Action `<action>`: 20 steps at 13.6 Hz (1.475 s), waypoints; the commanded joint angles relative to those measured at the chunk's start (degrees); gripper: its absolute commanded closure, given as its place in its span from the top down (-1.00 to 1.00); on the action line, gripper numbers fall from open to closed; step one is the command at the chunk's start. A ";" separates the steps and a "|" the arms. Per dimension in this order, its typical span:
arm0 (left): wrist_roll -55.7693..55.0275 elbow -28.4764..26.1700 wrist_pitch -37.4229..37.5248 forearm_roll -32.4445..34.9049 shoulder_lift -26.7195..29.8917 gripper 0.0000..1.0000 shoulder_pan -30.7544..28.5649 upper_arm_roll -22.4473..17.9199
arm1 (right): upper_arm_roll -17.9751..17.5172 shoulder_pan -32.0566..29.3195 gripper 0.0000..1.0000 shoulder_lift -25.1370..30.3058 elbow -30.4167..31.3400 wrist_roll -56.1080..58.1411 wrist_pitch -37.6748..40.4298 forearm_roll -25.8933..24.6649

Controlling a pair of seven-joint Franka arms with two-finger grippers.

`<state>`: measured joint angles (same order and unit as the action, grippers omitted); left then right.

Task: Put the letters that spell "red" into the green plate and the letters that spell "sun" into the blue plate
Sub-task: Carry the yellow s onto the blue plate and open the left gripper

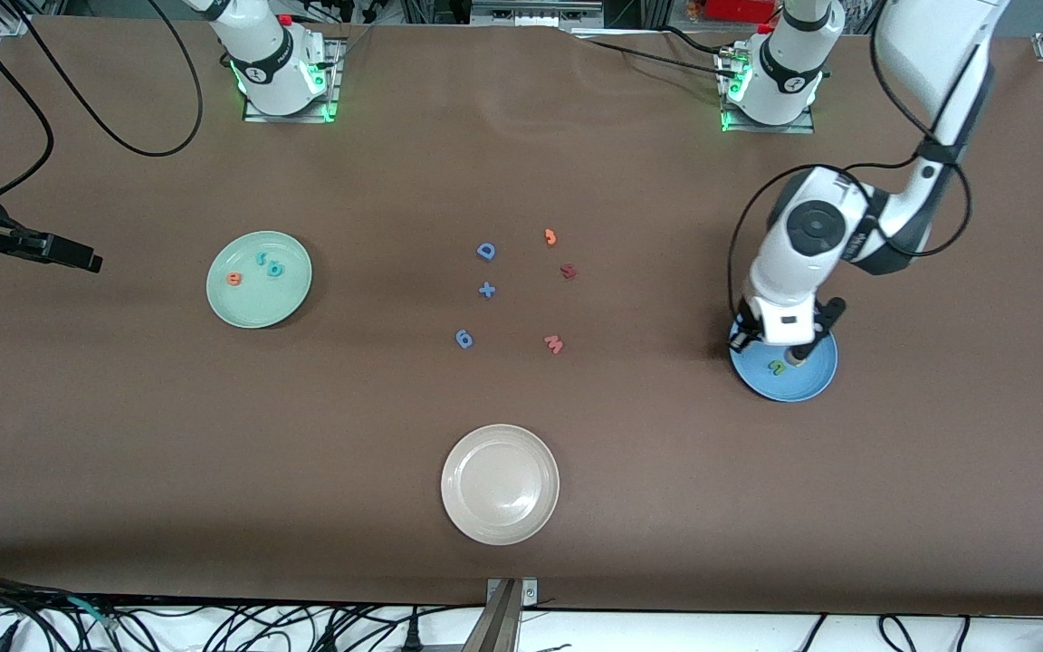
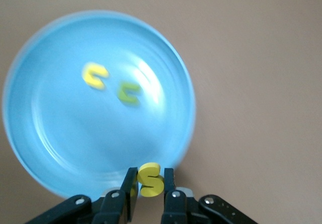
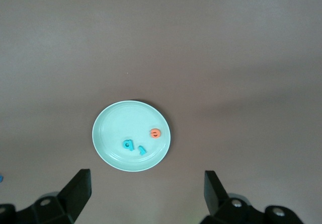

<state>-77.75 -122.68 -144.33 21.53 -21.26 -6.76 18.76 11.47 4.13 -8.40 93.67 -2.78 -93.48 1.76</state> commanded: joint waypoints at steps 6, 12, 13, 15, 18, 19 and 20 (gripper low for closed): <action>7.35 -0.29 0.98 2.11 -0.89 0.99 -6.25 0.49 | -0.14 -0.09 0.99 0.76 0.46 0.32 -0.13 0.18; 18.20 1.74 5.97 1.85 1.39 1.00 -6.51 0.05 | -0.14 -0.09 0.99 0.76 0.46 0.32 -0.21 0.18; 22.68 1.74 7.03 1.33 2.01 1.00 -6.25 -1.35 | -0.14 -0.09 0.99 0.76 0.46 0.32 -0.13 0.18; 32.96 1.65 8.01 0.80 3.50 1.00 -5.99 -3.81 | -0.14 -0.09 0.99 0.76 0.46 0.32 -0.13 0.18; 50.88 1.74 9.76 -8.22 6.66 1.00 -5.81 -7.58 | -0.14 -0.09 0.99 0.85 0.46 0.32 -0.13 0.18; 57.03 1.83 11.42 -11.57 7.89 1.00 -4.94 -9.25 | -0.05 -0.09 0.99 0.85 0.46 0.32 -0.13 0.18; 62.05 2.00 13.44 -14.47 9.82 1.00 -3.63 -11.88 | -0.05 -0.09 0.99 0.85 0.46 0.32 -0.04 0.18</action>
<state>-25.46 -120.26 -134.63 12.13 -15.85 -12.64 10.50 11.48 4.13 -8.40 93.68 -2.78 -93.48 1.76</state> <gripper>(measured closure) 0.000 0.004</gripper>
